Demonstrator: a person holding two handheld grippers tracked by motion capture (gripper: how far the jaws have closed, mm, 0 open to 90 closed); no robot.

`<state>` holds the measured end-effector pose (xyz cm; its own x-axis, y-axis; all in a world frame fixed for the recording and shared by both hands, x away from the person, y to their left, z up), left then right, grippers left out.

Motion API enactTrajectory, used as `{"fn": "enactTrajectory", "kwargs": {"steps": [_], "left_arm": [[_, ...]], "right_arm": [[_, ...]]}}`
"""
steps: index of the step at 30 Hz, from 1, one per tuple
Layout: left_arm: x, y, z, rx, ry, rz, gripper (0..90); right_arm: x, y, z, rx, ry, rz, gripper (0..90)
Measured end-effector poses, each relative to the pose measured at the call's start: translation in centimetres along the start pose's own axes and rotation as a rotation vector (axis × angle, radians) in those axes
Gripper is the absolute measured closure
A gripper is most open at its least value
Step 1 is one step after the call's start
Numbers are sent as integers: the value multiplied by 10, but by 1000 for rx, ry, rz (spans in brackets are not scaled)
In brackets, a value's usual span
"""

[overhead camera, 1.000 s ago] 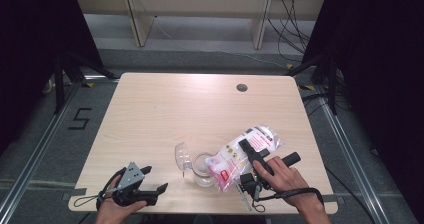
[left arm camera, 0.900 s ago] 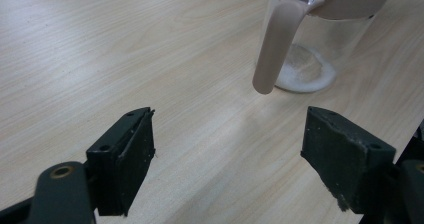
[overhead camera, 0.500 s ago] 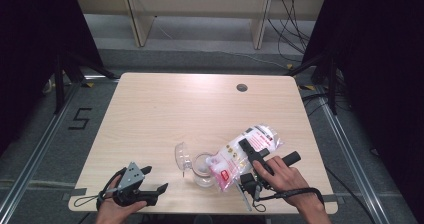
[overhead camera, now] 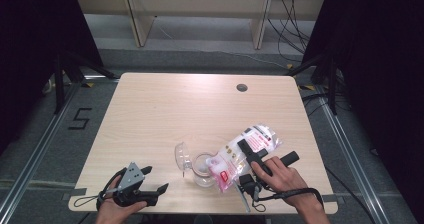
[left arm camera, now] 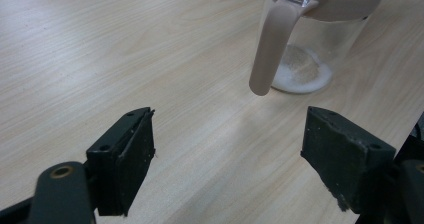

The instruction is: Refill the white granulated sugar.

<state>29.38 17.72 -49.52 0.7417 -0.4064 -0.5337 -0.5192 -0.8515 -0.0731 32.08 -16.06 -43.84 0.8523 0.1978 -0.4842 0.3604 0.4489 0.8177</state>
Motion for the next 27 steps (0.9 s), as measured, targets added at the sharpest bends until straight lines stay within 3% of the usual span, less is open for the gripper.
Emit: {"fn": "enactTrajectory", "kwargs": {"steps": [27], "left_arm": [[1, -2, 0, 17, 7, 5, 204]], "right_arm": [[0, 0, 2, -11, 2, 2, 524]]}}
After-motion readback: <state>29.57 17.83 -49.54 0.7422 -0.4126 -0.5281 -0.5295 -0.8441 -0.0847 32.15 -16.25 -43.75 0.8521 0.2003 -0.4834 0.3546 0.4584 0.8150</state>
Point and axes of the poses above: each handheld gripper's, and its own axes: x roughly forward along the jaws, z roughly out of its underside, y roughly to its right, the point moved 2 cm from there along x, roughly forward along the jaws, and after that the axes turned 13 degrees about -z, right-handed, at the moved point
